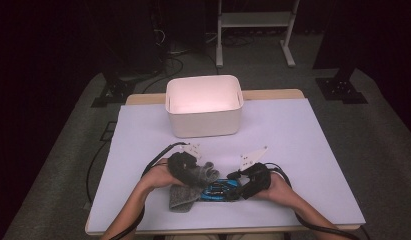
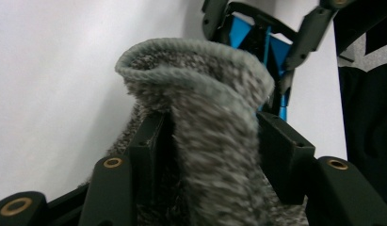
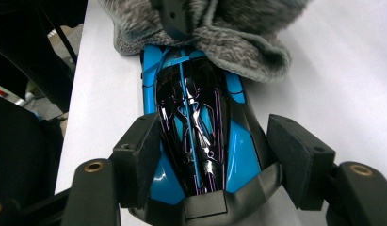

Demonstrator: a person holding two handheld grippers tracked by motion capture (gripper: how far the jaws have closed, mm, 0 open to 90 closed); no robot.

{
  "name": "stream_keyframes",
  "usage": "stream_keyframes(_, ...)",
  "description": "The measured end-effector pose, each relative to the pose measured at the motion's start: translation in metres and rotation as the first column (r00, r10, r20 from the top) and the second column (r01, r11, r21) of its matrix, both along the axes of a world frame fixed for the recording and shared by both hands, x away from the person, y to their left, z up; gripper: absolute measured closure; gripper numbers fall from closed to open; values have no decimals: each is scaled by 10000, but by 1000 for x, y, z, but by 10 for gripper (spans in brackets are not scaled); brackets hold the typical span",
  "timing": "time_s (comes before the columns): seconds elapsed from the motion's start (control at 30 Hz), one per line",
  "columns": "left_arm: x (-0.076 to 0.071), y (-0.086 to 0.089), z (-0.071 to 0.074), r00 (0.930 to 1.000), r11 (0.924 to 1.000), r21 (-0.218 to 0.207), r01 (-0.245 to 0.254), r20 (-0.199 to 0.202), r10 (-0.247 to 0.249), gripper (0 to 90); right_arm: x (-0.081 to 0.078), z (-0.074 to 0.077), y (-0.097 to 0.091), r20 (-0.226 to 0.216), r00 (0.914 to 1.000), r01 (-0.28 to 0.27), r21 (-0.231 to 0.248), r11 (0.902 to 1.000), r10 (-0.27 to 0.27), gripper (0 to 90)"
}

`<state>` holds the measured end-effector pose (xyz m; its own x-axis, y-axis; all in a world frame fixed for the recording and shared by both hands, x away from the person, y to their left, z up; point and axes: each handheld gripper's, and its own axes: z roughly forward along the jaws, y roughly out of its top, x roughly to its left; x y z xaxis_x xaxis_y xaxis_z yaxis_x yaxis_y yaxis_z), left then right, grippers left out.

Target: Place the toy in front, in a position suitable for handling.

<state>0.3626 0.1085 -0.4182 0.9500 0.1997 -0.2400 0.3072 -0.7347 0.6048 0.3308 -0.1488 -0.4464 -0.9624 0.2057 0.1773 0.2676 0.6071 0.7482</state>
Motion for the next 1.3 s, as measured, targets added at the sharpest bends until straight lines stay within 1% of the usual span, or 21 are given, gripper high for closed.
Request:
stream_keyframes(0.1,4,-5,-2,9995,9995,302,92,-304,-83,425,-5,1,0,346,9994,-4,-54,10000,6,353)
stream_keyframes(0.17,7,-7,-2,9981,9994,322,111,-613,-91,416,-7,2,0,577,9983,-20,-90,10000,25,354)
stream_keyframes(0.27,6,-8,-1,9963,9990,294,347,-791,-322,466,-11,3,0,862,9963,-8,-108,9999,18,355)
stream_keyframes(0.3,5,-8,0,9967,9988,312,388,-721,-364,492,-12,3,0,941,9956,10,-104,9999,0,354)
stream_keyframes(0.4,-2,-8,5,9986,9982,349,479,-231,-471,528,-17,5,1,1337,9910,3,-206,9998,24,353)
stream_keyframes(0.5,-9,-8,8,9984,9976,470,516,217,-527,538,-20,7,2,1612,9869,-32,-343,9994,87,345)
stream_keyframes(0.57,-14,-8,10,9972,9971,532,542,490,-568,540,-21,8,3,1599,9871,-23,-362,9993,81,334)
stream_keyframes(0.63,-19,-8,11,9952,9965,595,585,756,-629,548,-20,9,3,1466,9891,-80,-316,9995,125,321)
stream_keyframes(0.67,-21,-7,12,9935,9961,638,617,921,-674,547,-20,9,4,1536,9880,-120,-370,9992,175,318)
stream_keyframes(0.7,-23,-7,13,9925,9962,625,607,1024,-669,551,-20,9,5,1529,9881,-55,-555,9984,140,315)
stream_keyframes(0.8,-27,-6,14,9912,9960,652,605,1141,-676,552,-21,7,5,1598,9871,-16,-438,9990,86,314)
stream_keyframes(0.83,-27,-6,14,9910,9960,662,607,1154,-681,551,-21,7,5,1603,9870,-30,-480,9988,107,313)
stream_keyframes(0.9,-28,-6,14,9900,9960,671,597,1234,-677,551,-19,8,5,1424,9897,-86,-520,9986,159,298)
stream_keyframes(1.0,-31,-5,15,9889,9961,659,586,1329,-669,551,-14,10,5,894,9957,-208,-401,9990,243,283)
stream_keyframes(1.03,-33,-5,16,9873,9957,698,611,1422,-706,551,-12,11,5,801,9963,-285,-385,9989,315,276)
stream_keyframes(1.07,-35,-5,16,9858,9953,722,652,1497,-754,551,-10,12,5,539,9977,-396,-349,9986,415,266)
stream_keyframes(1.1,-37,-5,17,9836,9949,720,713,1604,-821,551,-7,12,6,364,9981,-484,-332,9983,496,263)
stream_keyframes(1.17,-41,-4,22,9825,9952,523,826,1631,-901,552,-3,13,7,47,9984,-559,-394,9977,561,258)
stream_keyframes(1.23,-44,-3,24,9816,9951,408,896,1658,-951,559,0,11,9,-165,9974,-708,-538,9960,700,243)
stream_keyframes(1.27,-46,-2,26,9797,9947,378,957,1730,-1008,559,1,10,10,-281,9966,-785,-561,9953,770,244)
stream_keyframes(1.3,-48,-2,27,9800,9948,348,958,1717,-1004,559,1,9,12,-440,9952,-904,-578,9942,879,244)
